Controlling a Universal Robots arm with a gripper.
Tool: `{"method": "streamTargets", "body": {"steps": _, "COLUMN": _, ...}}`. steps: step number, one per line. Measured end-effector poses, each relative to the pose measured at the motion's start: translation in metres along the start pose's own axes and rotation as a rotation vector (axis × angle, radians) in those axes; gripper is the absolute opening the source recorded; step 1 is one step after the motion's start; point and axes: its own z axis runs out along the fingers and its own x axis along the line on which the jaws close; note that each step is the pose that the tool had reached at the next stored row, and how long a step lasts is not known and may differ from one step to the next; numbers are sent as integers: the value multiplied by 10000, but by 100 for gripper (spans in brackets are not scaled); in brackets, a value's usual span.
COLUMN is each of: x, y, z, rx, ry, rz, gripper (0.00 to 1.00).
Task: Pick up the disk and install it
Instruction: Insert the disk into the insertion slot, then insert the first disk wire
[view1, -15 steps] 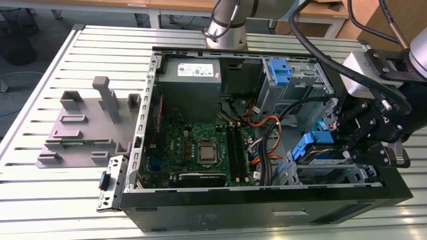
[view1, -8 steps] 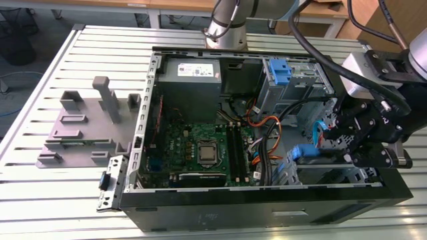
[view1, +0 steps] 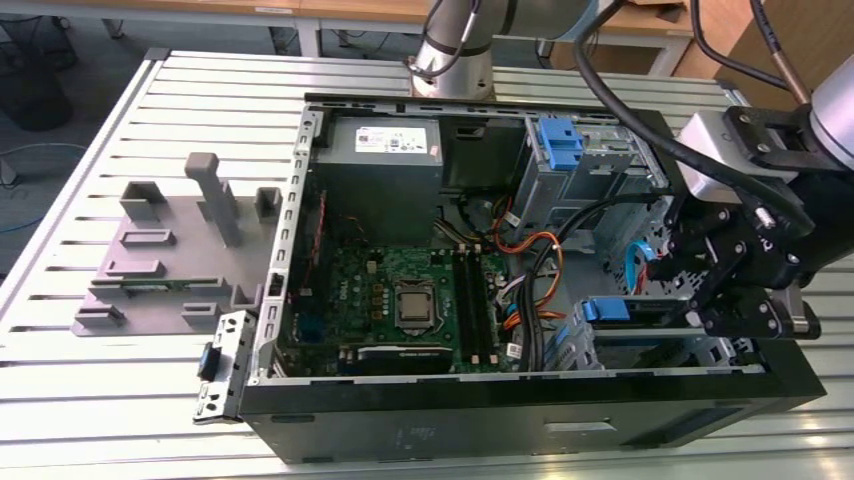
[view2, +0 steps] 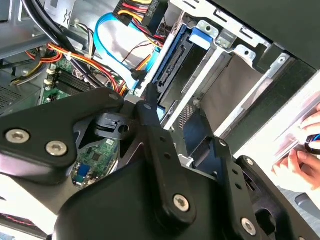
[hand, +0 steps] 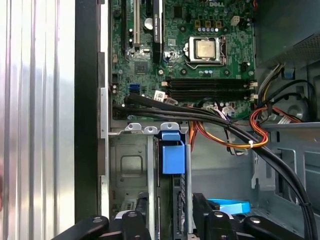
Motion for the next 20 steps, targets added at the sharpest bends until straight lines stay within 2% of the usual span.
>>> {"method": "streamTargets", "body": {"steps": 5, "x": 0, "y": 30, "z": 19, "rx": 89, "ry": 3, "rz": -95, "gripper": 48}}
{"method": "streamTargets", "body": {"steps": 8, "x": 0, "y": 31, "z": 19, "rx": 94, "ry": 7, "rz": -96, "gripper": 48}}
{"method": "streamTargets", "body": {"steps": 10, "x": 0, "y": 31, "z": 19, "rx": 96, "ry": 71, "rz": -93, "gripper": 48}}
{"method": "streamTargets", "body": {"steps": 20, "x": -1, "y": 31, "z": 17, "rx": 96, "ry": 74, "rz": -92, "gripper": 48}}
